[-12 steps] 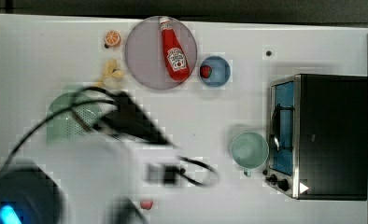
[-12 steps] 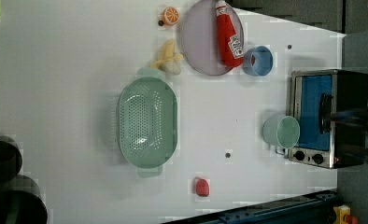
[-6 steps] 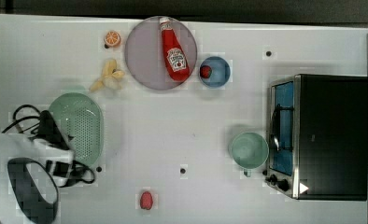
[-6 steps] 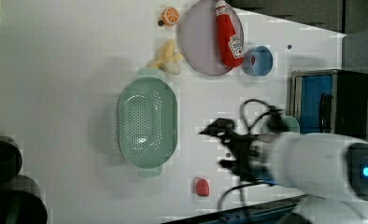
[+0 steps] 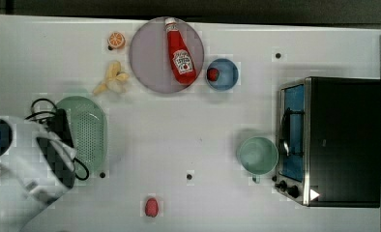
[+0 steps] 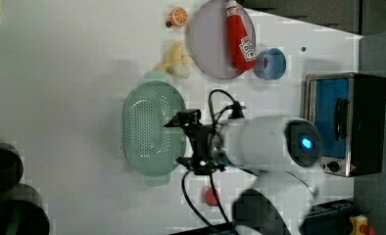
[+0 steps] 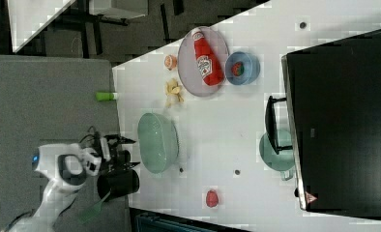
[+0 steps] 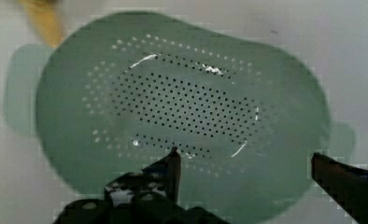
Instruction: Drag strainer left to right.
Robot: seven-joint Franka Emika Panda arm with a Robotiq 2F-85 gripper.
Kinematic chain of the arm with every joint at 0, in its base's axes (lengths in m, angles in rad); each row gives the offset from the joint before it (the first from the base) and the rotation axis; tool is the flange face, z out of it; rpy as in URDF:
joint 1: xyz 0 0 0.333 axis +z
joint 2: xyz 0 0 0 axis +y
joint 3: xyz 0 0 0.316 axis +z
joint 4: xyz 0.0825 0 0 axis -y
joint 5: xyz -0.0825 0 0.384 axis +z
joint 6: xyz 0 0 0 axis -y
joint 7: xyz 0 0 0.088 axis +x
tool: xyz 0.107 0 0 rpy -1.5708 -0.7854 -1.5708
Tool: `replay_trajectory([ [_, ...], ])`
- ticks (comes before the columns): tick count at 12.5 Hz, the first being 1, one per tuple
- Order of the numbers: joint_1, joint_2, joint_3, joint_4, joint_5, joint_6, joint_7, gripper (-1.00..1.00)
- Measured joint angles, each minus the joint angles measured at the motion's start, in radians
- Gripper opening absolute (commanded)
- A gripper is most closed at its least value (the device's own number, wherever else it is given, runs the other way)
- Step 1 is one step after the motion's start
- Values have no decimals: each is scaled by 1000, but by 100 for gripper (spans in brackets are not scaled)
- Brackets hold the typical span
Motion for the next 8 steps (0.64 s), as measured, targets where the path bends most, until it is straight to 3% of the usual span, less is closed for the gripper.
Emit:
replay_trajectory([
  [3,-1,137,-26,-12,-60,159,62,100],
  [8,23,295,-97,-27,-58,287,91,100],
])
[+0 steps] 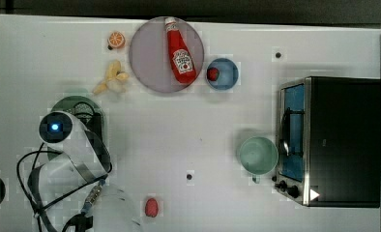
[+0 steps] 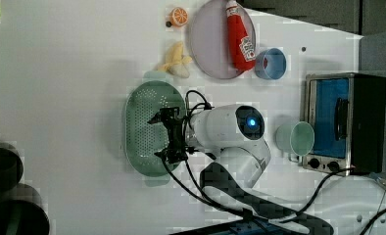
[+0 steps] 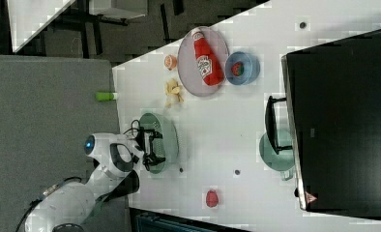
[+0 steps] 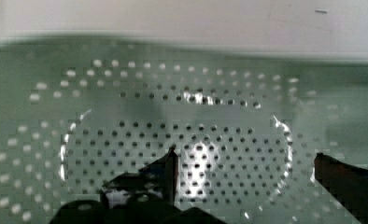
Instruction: Drag strainer left to right.
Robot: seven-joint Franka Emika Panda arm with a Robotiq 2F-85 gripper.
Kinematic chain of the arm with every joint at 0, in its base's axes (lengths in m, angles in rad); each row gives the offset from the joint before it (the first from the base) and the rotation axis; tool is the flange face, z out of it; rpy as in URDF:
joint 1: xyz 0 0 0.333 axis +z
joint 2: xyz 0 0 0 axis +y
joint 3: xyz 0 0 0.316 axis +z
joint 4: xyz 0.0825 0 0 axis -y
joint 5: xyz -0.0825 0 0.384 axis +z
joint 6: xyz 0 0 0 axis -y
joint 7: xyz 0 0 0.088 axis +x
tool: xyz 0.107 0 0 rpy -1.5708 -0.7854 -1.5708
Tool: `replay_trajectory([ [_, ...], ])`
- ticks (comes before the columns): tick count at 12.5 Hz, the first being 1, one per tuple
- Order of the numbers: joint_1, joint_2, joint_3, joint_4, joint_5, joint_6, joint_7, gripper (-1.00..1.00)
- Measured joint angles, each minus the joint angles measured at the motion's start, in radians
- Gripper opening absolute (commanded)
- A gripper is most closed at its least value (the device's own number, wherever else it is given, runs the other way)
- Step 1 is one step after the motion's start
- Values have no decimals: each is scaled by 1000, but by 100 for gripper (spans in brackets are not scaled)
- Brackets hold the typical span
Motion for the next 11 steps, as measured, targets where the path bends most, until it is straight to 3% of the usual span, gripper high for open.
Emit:
replay_trajectory([
  [5,9,-21,-72,-33,-63,41,4,100],
  [11,4,-16,-112,-41,-56,122,16,100],
])
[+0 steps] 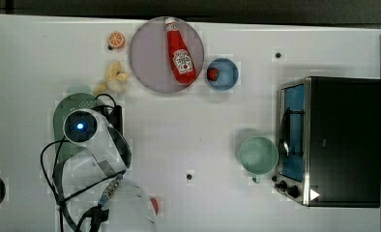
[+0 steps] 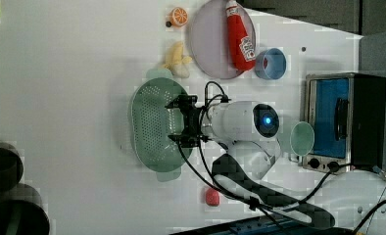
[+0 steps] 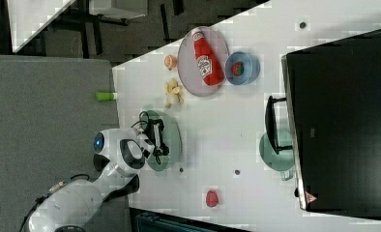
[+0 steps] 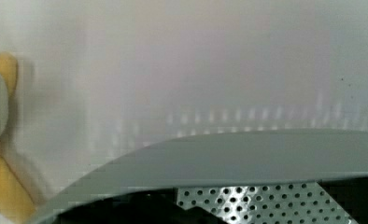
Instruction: Drag strainer left to right.
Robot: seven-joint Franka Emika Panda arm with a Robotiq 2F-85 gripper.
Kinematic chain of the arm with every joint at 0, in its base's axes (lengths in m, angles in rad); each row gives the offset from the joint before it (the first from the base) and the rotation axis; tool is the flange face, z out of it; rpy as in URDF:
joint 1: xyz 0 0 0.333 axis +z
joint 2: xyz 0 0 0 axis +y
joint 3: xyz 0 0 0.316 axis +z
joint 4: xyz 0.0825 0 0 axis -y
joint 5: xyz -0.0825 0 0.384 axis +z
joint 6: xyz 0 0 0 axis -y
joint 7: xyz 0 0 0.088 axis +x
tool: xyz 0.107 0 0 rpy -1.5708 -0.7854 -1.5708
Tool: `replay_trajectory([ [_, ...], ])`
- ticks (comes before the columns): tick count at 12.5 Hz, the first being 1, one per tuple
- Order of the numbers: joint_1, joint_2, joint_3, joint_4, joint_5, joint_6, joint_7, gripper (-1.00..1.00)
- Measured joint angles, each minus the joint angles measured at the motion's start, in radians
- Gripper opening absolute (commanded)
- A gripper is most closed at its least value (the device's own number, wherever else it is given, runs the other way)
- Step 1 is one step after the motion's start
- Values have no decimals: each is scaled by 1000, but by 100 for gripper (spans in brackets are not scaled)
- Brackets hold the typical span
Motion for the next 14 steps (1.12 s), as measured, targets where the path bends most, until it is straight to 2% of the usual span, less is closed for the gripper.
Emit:
replay_trajectory([
  [4,-4,-20,-9,-45,-28,9,15,100],
  [7,-31,-62,1,-104,-1,-15,15,100],
  [9,-57,-92,-16,-146,-18,-17,7,100],
  [14,-144,-154,-54,-199,7,10,-33,100],
])
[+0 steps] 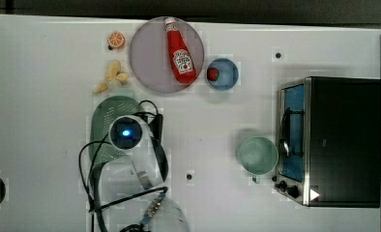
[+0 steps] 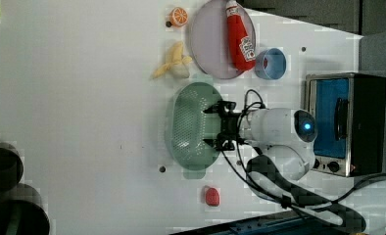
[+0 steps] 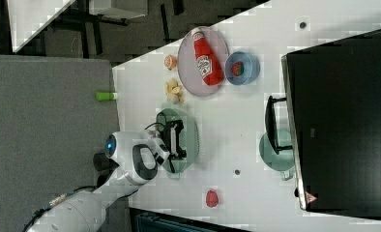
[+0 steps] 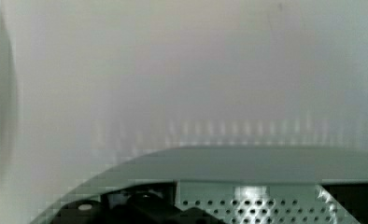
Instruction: Drag strainer left to right.
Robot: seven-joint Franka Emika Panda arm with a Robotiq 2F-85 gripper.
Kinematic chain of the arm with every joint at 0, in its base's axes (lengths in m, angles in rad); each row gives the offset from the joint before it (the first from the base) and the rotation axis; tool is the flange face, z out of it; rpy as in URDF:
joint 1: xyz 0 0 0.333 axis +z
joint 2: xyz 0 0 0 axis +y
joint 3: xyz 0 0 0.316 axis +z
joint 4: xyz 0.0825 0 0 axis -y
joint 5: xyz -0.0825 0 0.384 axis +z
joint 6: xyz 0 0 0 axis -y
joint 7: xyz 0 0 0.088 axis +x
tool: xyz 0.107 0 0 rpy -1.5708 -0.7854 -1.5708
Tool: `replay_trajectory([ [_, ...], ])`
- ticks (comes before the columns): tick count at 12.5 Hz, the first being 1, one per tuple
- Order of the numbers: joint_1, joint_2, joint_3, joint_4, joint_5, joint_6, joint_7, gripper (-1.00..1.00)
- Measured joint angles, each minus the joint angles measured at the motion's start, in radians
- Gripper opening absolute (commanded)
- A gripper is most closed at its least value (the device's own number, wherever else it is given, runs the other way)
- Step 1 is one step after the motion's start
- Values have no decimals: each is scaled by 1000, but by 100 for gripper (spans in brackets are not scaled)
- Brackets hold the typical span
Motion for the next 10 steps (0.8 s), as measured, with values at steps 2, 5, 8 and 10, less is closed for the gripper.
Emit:
replay_trajectory([
  [2,-52,-20,-10,-18,-8,0,-42,100],
  [5,-85,-28,-80,-20,-29,2,-144,100],
  [8,-123,-33,-121,-43,-25,4,-226,100],
  [10,-121,-29,-172,-43,1,10,-275,100],
])
